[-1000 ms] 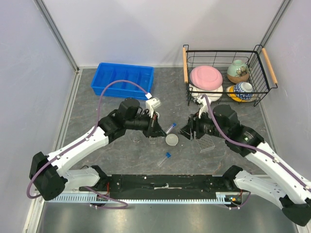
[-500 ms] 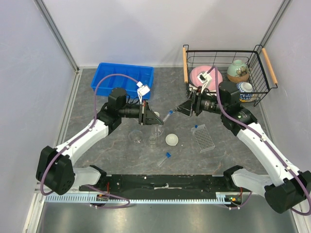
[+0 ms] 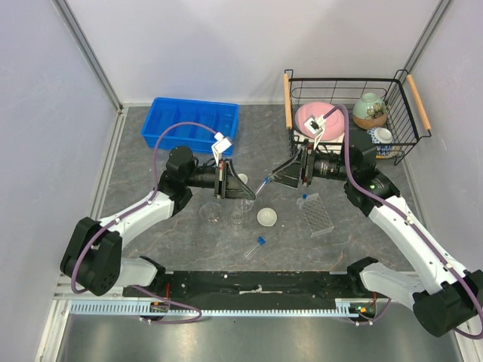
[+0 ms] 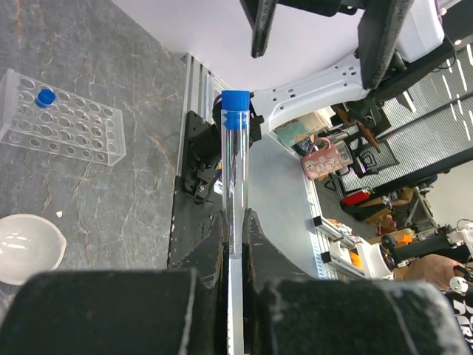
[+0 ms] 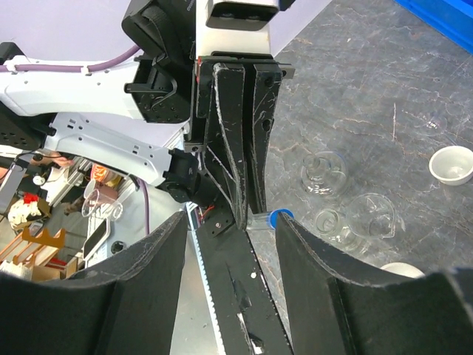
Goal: Organize the chemistry lab equipment
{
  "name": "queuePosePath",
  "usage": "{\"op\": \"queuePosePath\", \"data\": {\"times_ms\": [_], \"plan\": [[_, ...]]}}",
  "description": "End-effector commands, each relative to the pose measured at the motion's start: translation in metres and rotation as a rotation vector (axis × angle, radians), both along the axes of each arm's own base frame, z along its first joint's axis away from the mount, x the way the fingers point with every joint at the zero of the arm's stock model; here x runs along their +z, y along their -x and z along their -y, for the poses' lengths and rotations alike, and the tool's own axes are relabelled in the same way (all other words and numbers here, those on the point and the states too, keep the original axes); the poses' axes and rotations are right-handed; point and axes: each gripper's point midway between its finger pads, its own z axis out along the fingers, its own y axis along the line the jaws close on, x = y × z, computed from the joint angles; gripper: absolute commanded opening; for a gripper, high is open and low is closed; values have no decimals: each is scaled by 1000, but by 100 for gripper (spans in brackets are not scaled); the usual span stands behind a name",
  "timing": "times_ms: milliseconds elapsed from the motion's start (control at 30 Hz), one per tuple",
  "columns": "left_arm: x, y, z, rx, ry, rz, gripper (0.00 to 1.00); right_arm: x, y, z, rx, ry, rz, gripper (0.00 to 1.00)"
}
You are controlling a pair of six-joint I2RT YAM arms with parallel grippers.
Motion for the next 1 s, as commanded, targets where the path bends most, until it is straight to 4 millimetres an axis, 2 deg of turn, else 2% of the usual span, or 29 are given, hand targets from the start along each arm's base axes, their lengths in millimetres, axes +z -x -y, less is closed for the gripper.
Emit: {"op": "queuePosePath", "data": {"times_ms": [0,167,467,633,733,967], "plan": [[16,12,-3,-51,62,37,2,1,2,1,16,-3,40,59],[19,16,-5,-53,81,36,2,-7,2,-2,18,4,30,59],[18,14,-3,-62,100,27,2,-17,9,-22,42,43,29,58],[18,15,-4,-65,101,33,2,-17,11,-27,44,47,35,49],[18,16,-4,-68,100,33,2,-18,10,-28,39,52,34,39],[15,18,-5,-69,98,31,2,-14,7,-28,27,52,46,40]]}}
